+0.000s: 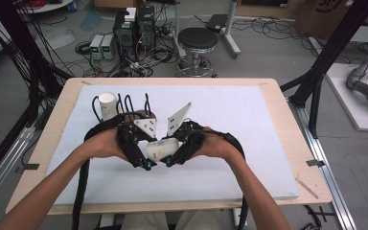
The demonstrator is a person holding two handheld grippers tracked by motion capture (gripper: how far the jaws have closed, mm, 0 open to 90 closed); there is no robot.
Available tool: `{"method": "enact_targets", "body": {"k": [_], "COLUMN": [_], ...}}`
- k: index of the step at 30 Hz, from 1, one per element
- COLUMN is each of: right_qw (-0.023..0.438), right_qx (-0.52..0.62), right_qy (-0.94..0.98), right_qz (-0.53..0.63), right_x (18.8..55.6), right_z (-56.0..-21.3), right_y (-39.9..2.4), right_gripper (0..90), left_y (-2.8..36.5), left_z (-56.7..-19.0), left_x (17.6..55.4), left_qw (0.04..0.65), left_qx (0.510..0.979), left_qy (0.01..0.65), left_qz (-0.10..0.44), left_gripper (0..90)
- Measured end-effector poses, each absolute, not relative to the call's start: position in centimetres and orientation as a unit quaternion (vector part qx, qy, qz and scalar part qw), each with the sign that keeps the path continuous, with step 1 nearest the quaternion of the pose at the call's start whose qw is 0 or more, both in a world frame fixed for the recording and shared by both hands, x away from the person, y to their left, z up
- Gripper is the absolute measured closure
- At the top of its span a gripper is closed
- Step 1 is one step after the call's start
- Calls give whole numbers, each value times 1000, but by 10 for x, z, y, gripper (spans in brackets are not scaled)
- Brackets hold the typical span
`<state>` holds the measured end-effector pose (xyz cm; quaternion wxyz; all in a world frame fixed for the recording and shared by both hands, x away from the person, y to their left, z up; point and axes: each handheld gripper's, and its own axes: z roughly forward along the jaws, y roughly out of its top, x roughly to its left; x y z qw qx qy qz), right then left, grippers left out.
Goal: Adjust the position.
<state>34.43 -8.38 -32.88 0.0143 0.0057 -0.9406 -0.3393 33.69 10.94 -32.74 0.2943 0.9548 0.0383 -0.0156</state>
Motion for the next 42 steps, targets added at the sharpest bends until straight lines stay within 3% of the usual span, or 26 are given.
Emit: {"method": "enact_targets", "body": {"k": [14,33,42], "right_qw": [16,14,13], "right_qx": [7,8,0], "right_qy": [-941,-942,-941], "right_qz": [-338,-336,-339], "right_x": [344,345,346], "right_z": [-330,-330,-331], "right_y": [-82,-82,-81], "right_gripper": [306,305,202], "left_y": [110,110,112], "left_z": [-327,-327,-329], "left_x": [337,336,335], "left_qw": [297,298,299], "left_qx": [954,954,954], "left_qy": [22,25,30], "left_qz": [-17,-11,-13], "left_gripper": [346,363,360]}}
